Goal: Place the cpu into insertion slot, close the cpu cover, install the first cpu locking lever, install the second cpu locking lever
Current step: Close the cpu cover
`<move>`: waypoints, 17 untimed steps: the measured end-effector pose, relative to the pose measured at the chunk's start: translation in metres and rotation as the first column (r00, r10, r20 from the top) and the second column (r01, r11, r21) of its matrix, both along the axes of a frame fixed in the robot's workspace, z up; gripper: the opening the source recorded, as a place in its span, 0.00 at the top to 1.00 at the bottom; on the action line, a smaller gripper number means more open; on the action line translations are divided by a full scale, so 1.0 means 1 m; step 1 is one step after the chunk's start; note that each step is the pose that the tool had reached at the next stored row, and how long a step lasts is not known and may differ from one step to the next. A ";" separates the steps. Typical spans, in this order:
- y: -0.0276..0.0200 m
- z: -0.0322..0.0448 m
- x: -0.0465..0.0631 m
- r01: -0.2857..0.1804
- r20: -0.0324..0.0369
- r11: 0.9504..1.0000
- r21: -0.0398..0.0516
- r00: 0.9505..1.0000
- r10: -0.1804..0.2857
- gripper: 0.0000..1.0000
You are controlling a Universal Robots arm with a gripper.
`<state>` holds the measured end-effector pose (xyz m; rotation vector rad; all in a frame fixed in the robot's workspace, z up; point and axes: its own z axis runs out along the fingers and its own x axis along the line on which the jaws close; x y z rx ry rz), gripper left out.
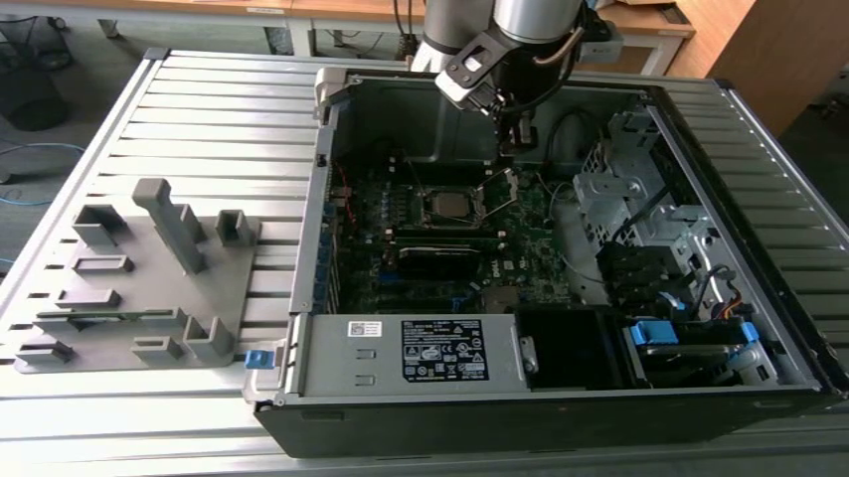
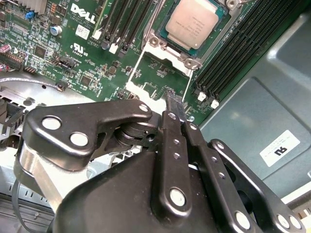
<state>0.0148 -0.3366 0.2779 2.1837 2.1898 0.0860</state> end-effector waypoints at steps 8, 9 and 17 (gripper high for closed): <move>0.0000 0.0000 0.000 0.000 0.000 1.000 0.000 1.000 0.000 0.89; 0.0000 0.0000 0.000 0.000 0.000 1.000 0.000 1.000 0.000 0.89; 0.0000 -0.0011 0.011 0.000 0.000 1.000 0.000 1.000 0.000 0.89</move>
